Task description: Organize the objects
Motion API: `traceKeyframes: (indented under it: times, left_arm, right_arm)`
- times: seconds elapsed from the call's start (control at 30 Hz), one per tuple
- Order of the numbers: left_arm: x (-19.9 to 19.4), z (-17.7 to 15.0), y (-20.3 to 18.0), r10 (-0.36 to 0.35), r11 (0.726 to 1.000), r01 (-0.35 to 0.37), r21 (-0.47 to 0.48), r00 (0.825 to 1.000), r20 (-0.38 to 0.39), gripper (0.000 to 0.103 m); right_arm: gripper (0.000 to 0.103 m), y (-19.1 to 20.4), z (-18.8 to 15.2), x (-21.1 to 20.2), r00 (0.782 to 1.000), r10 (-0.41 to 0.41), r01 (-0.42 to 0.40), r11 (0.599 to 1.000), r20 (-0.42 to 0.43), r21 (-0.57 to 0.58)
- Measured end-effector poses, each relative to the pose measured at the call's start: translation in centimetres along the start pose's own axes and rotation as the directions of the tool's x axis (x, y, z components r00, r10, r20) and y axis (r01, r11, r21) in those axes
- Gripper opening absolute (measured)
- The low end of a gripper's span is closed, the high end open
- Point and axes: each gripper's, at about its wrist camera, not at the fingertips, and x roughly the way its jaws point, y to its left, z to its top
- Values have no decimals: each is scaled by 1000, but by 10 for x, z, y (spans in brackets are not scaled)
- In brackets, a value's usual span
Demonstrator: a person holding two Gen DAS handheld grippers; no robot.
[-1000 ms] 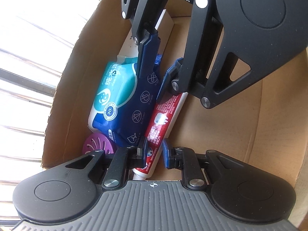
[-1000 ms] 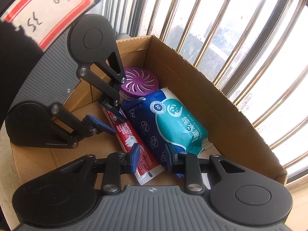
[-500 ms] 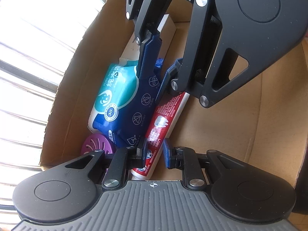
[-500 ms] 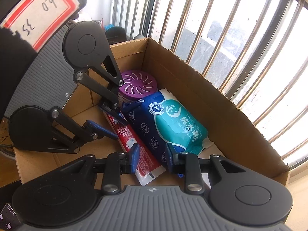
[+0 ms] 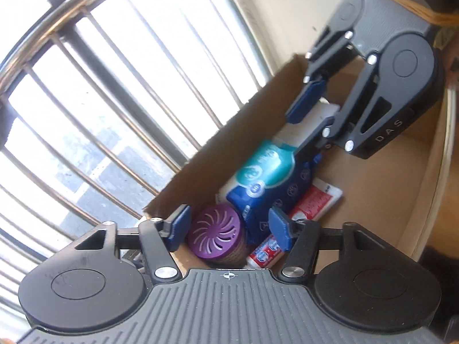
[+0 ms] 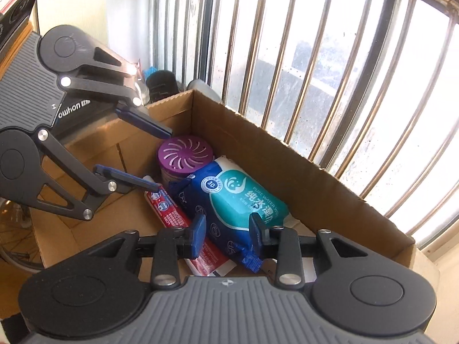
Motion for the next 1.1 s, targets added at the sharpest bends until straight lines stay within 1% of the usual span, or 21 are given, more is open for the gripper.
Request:
traceKeyframes:
  times: [0.03, 0.07, 0.1, 0.13, 0.17, 0.2, 0.23, 0.33, 0.37, 0.43, 0.47, 0.53, 0.57, 0.6, 0.63, 0.67, 0.77, 0.83, 0.93, 1.03, 1.1]
  left_arm:
    - [-10, -6, 0, 24, 997, -21, -73, 998, 50, 74]
    - [3, -7, 14, 38, 990, -25, -138, 995, 89, 78]
    - [23, -11, 27, 46, 975, -16, -221, 990, 132, 82]
    - [15, -15, 27, 59, 959, -13, -281, 986, 155, 98]
    - [1, -21, 26, 90, 932, -15, -362, 977, 193, 103]
    - [7, -19, 23, 124, 913, -19, -409, 964, 234, 103]
    - [-9, -14, 26, 158, 898, -30, -439, 953, 258, 103]
    - [-27, -18, 6, 292, 867, -129, -482, 914, 280, 103]
    - [-38, -13, -2, 337, 857, -171, -487, 900, 278, 103]
    - [-31, -5, -21, 408, 828, -236, -508, 876, 258, 103]
    - [-34, -4, -26, 421, 818, -247, -519, 872, 249, 103]
    - [-44, 3, -30, 409, 809, -240, -536, 886, 219, 103]
    - [-39, 14, -34, 376, 813, -217, -540, 905, 202, 103]
    - [-35, 19, -37, 338, 819, -191, -541, 923, 186, 103]
    - [-36, 19, -37, 314, 824, -175, -539, 933, 177, 103]
    - [-19, 23, -40, 298, 823, -167, -543, 941, 163, 103]
    - [-7, 24, -53, 370, 786, -236, -571, 920, 129, 103]
    - [1, 32, -59, 396, 775, -272, -570, 912, 103, 103]
    - [-11, 27, -65, 381, 780, -245, -576, 916, 126, 103]
    - [-19, 22, -66, 361, 781, -228, -581, 924, 123, 103]
    - [-26, 15, -73, 375, 773, -245, -585, 921, 109, 103]
  right_arm:
    - [44, -9, 2, -8, 999, -18, 17, 1000, 28, 21]
    - [44, -22, 3, -19, 997, -25, 21, 998, 69, 58]
    - [44, -30, 2, -29, 995, -23, 14, 996, 100, 88]
    - [44, -43, 0, -39, 989, -20, 0, 991, 149, 134]
    - [44, -51, -4, -51, 983, -25, -7, 986, 183, 168]
    - [44, -57, -8, -62, 977, -40, -3, 980, 211, 197]
    - [44, -62, -14, -74, 967, -62, 4, 974, 246, 228]
    - [71, -68, -32, -100, 941, -110, 4, 949, 319, 316]
    - [71, -64, -35, -113, 937, -117, -3, 939, 329, 344]
    - [71, -57, -51, -129, 930, -128, -16, 922, 344, 386]
    - [71, -53, -58, -141, 924, -140, -17, 914, 355, 405]
    - [71, -43, -71, -151, 908, -189, 11, 902, 373, 432]
    - [71, -11, -84, -176, 896, -218, 29, 899, 387, 438]
    - [72, -1, -93, -192, 884, -239, 40, 895, 402, 445]
    - [74, 15, -106, -213, 872, -261, 52, 891, 414, 452]
    - [76, 20, -107, -213, 862, -287, 74, 887, 418, 457]
    - [79, 54, -121, -226, 813, -417, 211, 862, 406, 461]
    - [82, 65, -126, -226, 792, -458, 246, 844, 403, 476]
    - [84, 75, -141, -230, 777, -472, 203, 814, 416, 544]
    - [87, 80, -155, -228, 772, -469, 150, 790, 428, 595]
    - [90, 83, -157, -225, 768, -481, 168, 789, 423, 591]
